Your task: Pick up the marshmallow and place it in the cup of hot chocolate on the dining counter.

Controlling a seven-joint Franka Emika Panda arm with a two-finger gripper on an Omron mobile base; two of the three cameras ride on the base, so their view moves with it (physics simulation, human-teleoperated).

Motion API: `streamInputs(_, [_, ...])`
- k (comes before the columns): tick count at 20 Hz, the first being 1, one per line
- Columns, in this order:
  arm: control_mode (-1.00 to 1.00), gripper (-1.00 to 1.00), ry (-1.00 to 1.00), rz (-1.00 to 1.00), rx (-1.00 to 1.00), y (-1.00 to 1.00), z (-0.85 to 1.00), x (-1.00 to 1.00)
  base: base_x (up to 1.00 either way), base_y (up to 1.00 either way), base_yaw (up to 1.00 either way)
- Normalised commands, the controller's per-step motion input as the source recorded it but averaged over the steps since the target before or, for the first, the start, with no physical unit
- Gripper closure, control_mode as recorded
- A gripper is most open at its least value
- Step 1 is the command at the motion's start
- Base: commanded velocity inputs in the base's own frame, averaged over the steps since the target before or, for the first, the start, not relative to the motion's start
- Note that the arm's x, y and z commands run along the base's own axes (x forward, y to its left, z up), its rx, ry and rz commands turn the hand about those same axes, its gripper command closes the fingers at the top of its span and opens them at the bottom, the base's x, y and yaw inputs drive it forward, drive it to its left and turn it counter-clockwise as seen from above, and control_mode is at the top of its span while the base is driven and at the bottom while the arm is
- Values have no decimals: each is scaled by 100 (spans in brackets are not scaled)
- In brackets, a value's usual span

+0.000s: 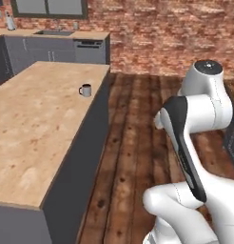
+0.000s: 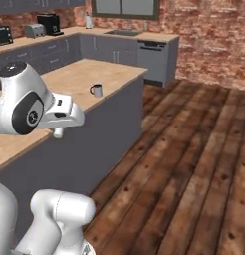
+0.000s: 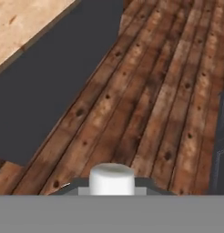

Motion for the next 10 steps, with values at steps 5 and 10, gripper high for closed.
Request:
streamInputs(5, [100, 100, 0, 0, 0, 0, 0, 0, 98, -33, 49])
streamInputs(10, [100, 100, 0, 0, 0, 0, 0, 0, 100, -51, 46])
